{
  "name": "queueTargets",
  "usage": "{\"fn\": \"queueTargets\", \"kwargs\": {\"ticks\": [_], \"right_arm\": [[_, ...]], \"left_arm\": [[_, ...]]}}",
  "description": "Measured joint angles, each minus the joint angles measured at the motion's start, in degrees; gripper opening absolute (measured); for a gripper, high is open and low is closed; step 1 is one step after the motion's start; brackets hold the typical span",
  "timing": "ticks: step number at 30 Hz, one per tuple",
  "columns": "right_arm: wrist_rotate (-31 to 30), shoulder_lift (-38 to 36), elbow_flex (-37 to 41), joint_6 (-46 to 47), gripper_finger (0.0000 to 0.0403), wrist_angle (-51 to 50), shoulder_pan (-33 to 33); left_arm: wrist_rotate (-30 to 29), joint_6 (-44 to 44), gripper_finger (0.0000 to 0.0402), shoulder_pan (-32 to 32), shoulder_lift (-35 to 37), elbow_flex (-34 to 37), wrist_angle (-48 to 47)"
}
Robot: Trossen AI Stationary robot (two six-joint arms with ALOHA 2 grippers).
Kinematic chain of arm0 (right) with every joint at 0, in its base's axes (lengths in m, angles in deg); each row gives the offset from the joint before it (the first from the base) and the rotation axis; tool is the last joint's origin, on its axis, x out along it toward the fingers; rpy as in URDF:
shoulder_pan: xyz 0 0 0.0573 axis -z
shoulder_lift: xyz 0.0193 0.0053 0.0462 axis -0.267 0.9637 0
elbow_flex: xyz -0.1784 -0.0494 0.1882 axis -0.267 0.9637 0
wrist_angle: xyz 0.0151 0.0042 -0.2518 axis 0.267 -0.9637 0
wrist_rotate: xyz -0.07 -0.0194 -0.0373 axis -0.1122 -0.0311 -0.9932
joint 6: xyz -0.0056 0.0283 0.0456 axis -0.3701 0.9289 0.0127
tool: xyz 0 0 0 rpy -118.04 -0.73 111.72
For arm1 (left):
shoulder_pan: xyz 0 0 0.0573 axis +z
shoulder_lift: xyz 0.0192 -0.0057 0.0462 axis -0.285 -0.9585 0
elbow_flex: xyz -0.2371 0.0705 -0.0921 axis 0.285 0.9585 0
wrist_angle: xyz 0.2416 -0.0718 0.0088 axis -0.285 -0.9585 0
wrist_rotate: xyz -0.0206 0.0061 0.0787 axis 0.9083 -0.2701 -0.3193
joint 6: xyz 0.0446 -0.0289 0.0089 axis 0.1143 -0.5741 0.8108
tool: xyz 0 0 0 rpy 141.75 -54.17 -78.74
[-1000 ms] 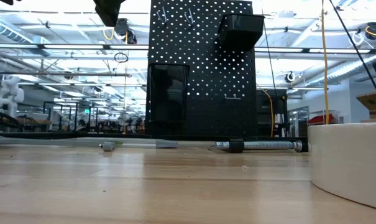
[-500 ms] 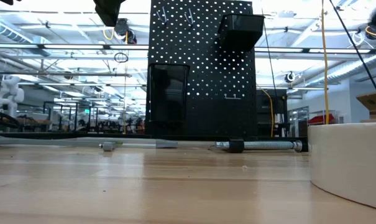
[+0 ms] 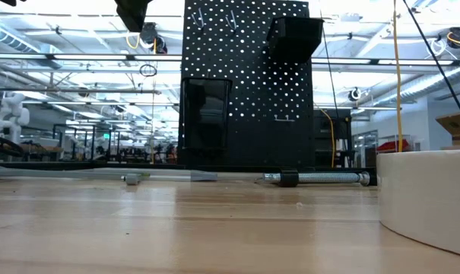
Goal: Hang tools onto peg board
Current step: Put the bottom binder clip into the top black bin on the pegboard
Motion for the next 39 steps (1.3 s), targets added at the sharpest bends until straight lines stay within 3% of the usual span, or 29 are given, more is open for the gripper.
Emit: {"fn": "queueTargets", "kwargs": {"ticks": [25,35,39], "right_arm": [[-0.6,0.0,-11.8,-9.5,0.0093,-2.7,30.4],[7.8,0.0,-12.8,-6.6,0.0093,-10.7,40.2],[8.4,0.0,-12.8,-6.1,0.0093,-12.2,41.9]], "left_arm": [[0.0,0.4,0.0203,0.0,0.0,0.0,-3.0],[0.0,0.4,0.0203,0.0,0.0,0.0,-3.0],[0.0,0.4,0.0203,0.0,0.0,0.0,-3.0]]}}
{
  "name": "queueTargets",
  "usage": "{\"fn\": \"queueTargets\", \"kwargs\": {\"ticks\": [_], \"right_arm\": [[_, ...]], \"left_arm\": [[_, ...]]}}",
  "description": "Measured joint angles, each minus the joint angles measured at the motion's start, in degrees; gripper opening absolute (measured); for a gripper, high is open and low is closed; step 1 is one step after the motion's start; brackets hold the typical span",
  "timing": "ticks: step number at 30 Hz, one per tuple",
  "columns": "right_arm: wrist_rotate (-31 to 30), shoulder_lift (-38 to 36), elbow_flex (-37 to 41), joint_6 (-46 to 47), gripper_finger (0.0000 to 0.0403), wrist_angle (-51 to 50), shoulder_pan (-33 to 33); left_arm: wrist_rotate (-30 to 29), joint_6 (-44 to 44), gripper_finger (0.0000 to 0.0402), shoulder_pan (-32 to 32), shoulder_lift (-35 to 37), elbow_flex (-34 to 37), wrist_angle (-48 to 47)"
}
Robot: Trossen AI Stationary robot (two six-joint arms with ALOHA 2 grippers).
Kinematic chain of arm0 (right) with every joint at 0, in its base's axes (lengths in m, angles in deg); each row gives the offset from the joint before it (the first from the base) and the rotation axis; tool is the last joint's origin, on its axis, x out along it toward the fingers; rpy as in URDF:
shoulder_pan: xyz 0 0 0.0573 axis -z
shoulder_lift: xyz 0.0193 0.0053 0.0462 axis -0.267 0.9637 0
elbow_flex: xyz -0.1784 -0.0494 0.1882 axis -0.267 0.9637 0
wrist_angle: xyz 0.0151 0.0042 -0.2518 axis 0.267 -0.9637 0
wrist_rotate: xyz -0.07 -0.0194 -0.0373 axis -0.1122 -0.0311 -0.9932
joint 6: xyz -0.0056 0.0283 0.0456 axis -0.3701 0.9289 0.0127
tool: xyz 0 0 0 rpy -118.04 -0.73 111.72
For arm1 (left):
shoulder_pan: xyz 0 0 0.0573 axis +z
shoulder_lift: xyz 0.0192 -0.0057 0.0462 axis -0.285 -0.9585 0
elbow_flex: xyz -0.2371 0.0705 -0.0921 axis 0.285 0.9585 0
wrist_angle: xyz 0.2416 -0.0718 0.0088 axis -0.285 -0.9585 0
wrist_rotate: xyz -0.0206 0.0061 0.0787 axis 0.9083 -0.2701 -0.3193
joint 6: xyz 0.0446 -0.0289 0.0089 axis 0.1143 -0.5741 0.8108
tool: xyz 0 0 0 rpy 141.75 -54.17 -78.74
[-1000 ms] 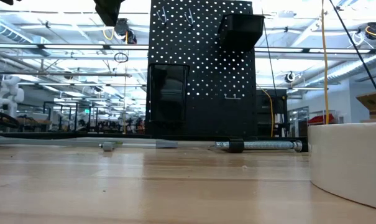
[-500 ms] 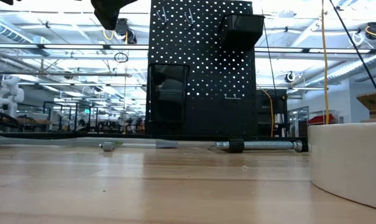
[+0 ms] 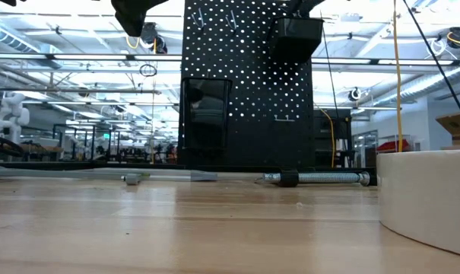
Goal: Hang tools onto peg board
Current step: Put the bottom binder clip into the top black bin on the pegboard, then put the binder clip into the top black bin on the pegboard
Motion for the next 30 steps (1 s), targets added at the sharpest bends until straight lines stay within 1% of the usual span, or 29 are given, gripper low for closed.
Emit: {"fn": "queueTargets", "kwargs": {"ticks": [5,12,23,30], "right_arm": [[2.6,0.0,0.0,-0.6,0.0093,-0.3,0.8],[2.6,0.0,0.0,-0.7,0.0100,-0.5,0.8],[2.6,0.0,0.0,-2.2,0.0164,-0.7,0.8],[2.6,0.0,0.0,-2.2,0.0190,-0.7,0.8]], "left_arm": [[0.0,0.1,0.0203,0.0,0.0,0.0,0.0],[0.0,0.1,0.0203,0.0,0.0,0.0,0.0],[0.0,0.0,0.0203,0.0,0.0,0.0,0.0],[0.0,0.0,0.0203,0.0,0.0,0.0,0.0]]}}
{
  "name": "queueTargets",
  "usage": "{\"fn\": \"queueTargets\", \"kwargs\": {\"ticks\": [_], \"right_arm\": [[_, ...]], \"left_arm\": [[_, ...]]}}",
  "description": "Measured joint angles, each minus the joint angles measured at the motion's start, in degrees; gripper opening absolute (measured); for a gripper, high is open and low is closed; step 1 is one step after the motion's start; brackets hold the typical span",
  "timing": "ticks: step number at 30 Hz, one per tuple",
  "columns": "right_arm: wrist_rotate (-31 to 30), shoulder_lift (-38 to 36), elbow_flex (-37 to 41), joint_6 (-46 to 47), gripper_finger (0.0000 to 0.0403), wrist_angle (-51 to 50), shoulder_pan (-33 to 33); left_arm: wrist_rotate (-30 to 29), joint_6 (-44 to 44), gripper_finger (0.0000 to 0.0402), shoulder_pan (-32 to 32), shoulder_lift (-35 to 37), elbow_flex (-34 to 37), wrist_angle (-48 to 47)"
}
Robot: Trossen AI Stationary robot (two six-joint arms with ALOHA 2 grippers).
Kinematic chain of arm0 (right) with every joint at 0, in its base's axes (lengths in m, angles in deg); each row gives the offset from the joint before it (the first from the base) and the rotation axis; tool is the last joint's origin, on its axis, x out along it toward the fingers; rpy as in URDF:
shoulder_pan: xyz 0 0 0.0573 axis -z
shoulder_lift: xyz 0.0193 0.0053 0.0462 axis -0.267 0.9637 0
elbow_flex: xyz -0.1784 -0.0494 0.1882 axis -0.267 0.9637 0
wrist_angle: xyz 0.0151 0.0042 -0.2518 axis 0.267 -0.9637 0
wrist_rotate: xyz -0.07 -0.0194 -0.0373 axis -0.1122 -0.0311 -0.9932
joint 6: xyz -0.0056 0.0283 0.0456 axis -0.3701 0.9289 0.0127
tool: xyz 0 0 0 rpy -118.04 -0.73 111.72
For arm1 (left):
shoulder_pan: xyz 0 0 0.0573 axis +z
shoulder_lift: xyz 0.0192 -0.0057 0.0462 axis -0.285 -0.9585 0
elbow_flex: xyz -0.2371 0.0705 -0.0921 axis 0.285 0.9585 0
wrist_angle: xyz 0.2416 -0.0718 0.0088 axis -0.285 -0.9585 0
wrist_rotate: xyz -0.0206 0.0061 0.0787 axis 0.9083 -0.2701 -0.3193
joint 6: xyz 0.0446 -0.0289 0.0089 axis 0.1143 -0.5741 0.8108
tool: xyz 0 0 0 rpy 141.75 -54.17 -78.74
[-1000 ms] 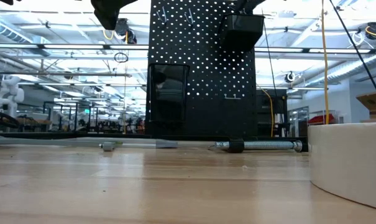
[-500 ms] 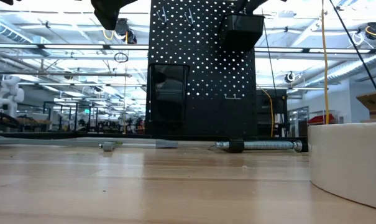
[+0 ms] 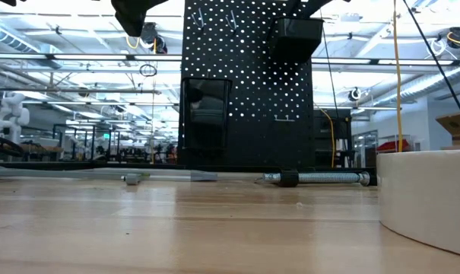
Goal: Hang tools onto peg board
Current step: Put the binder clip into the top black bin on the pegboard
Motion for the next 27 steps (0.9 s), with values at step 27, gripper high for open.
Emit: {"fn": "queueTargets", "kwargs": {"ticks": [27], "right_arm": [[9.8,0.0,0.2,1.8,0.0194,0.6,-10.3]], "left_arm": [[0.0,-0.2,0.0203,0.0,0.0,0.0,0.0]]}}
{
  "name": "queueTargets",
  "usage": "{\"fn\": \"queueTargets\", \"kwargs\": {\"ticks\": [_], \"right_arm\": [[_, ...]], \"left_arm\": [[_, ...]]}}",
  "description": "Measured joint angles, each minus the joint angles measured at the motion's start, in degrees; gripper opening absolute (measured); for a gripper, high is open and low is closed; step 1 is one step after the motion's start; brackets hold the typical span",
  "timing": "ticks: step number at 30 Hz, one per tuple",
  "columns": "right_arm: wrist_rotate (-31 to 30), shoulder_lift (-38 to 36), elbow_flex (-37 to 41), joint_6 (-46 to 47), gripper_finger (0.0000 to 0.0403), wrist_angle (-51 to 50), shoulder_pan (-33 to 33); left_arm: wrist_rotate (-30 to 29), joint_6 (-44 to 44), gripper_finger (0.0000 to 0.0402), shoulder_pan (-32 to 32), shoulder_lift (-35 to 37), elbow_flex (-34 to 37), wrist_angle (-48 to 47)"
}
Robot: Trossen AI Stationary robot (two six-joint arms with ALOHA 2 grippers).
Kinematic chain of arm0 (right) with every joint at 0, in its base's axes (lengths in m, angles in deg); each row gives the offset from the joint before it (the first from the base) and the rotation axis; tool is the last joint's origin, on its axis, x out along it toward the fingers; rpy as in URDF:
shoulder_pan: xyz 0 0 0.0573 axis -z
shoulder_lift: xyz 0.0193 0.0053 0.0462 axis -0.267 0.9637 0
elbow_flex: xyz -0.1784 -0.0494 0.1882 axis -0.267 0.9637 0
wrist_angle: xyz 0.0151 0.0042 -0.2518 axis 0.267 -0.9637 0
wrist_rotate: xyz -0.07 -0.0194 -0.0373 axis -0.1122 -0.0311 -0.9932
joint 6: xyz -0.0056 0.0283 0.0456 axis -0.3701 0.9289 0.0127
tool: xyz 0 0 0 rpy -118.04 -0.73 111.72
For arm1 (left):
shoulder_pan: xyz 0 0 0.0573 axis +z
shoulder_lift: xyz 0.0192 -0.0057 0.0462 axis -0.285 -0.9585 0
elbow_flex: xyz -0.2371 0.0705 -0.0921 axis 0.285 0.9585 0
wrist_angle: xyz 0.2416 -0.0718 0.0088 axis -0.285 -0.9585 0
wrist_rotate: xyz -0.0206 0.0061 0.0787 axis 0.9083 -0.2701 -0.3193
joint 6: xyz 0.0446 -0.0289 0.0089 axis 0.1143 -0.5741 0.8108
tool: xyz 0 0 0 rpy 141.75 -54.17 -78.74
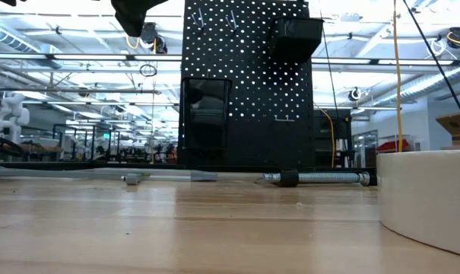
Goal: Hang tools onto peg board
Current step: Put the binder clip into the top black bin on the pegboard
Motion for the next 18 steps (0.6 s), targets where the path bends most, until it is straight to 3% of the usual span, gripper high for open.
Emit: {"fn": "queueTargets", "kwargs": {"ticks": [7,18], "right_arm": [[-3.8,0.1,7.2,5.5,0.0194,0.6,-9.3],[-3.5,0.1,27.8,18.3,0.0194,2.3,-17.6]], "left_arm": [[-0.1,-0.7,0.0203,-1.2,0.7,-2.0,-3.8],[-10.1,-9.2,0.0203,-5.5,1.4,-16.8,-44.7]]}}
